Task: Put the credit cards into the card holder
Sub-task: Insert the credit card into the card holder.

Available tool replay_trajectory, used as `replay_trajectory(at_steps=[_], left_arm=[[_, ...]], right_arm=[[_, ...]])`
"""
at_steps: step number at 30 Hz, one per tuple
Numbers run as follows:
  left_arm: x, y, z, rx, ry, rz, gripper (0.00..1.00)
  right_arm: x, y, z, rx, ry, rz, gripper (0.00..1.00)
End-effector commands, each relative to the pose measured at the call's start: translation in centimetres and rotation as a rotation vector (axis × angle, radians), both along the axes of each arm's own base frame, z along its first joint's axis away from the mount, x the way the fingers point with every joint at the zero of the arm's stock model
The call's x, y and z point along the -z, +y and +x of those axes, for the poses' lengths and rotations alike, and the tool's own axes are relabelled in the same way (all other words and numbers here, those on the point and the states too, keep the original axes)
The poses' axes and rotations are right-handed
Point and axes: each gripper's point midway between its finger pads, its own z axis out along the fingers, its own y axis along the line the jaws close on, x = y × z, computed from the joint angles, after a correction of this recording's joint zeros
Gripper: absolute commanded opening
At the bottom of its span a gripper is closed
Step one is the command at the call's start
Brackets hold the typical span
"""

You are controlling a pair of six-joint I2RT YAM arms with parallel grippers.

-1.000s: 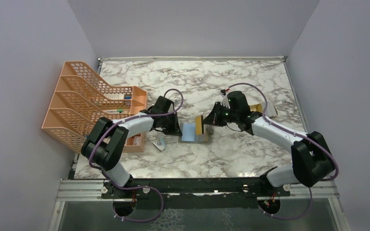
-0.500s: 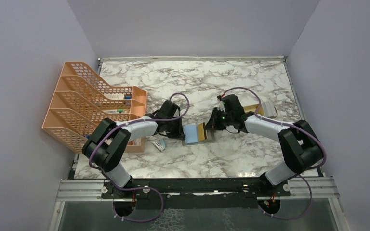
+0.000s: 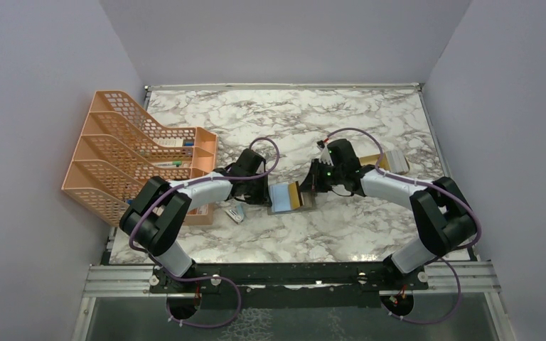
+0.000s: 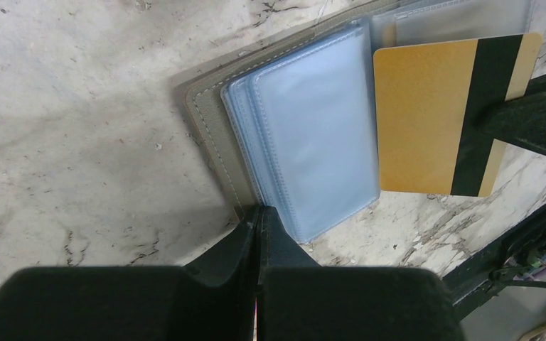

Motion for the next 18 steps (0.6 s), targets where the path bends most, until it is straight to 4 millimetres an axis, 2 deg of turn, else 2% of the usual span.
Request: replay_trajectory(at_steps=[1,12,18], left_arm=[[-0.1,0.7,0.3,-0.001,-0.024,0.041,0.0],[0.5,1.1,0.2,0.0,-0.018,0.066,0.0],[0.7,1.3,0.1,-0.006,-0.016,0.076,0.0]], right_arm=[[-0.3,1.1,0.0,-0.038,0.004,0.06,0.01],[0.6,0.4,0.9,-0.009,0.016,0.038,0.01],[1.2,0.4,0.6,-0.005,0.049,0.059,0.01]])
